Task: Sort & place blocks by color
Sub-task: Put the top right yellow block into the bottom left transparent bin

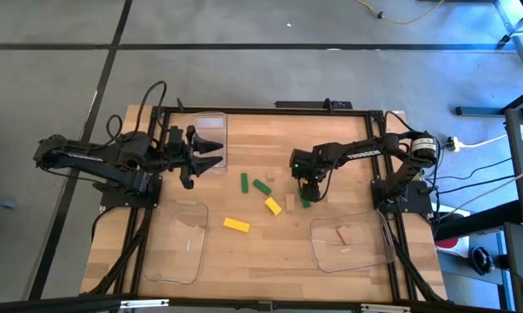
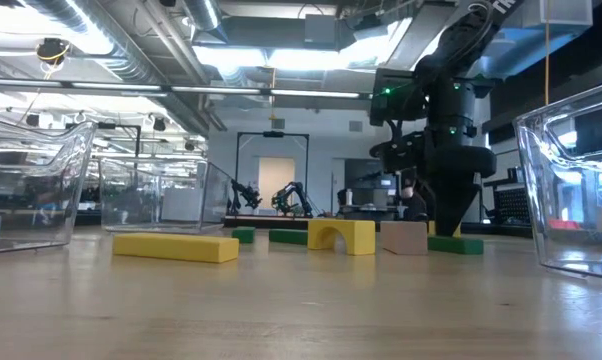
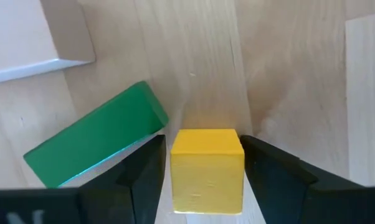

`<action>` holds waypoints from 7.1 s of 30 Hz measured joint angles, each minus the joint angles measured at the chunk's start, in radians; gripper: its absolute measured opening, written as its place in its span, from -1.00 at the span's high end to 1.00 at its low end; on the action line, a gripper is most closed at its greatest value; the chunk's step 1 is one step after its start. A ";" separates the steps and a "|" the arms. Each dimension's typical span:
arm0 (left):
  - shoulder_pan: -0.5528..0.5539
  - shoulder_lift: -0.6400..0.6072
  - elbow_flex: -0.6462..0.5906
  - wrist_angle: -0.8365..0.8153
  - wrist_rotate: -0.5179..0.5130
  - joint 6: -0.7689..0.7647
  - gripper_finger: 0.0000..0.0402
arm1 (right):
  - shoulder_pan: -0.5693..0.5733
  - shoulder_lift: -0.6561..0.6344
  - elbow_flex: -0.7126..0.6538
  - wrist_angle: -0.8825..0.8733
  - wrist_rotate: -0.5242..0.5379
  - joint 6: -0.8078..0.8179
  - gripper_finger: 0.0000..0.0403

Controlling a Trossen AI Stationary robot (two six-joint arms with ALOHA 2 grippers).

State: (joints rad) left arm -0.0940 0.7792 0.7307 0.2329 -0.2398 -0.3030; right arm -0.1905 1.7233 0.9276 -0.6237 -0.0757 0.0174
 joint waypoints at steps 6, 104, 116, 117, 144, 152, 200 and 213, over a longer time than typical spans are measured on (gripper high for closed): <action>0.000 0.000 0.000 0.000 0.000 0.000 -0.02 | 0.000 0.000 0.000 -0.004 0.002 -0.004 -0.06; -0.101 0.594 0.278 0.022 -0.195 0.752 -0.02 | 0.298 -0.392 -0.249 1.377 0.241 1.057 0.33; -0.094 0.643 0.314 0.048 -0.195 0.734 -0.02 | 0.300 -0.297 -0.139 1.371 0.191 1.027 0.33; -0.094 0.643 0.314 0.058 -0.191 0.730 -0.02 | 0.300 -0.291 -0.135 1.355 0.187 1.028 0.33; -0.101 0.631 0.314 0.016 -0.155 0.662 0.41 | 0.294 -0.286 -0.125 1.369 0.160 1.078 -0.06; -0.096 0.557 0.311 -0.192 -0.158 0.564 0.41 | 0.219 -0.371 -0.124 1.196 -0.022 1.040 -0.44; -0.036 0.005 -0.162 0.037 0.077 0.025 0.41 | 0.262 -0.764 -0.126 0.686 0.128 0.078 -0.47; -0.051 0.005 -0.151 -0.039 0.121 0.025 0.41 | 0.262 -0.764 -0.126 0.686 0.127 0.082 -0.47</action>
State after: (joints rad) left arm -0.1450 0.7839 0.5795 0.1935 -0.1186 -0.2777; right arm 0.0711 0.9596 0.8021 0.0624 0.0517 0.0998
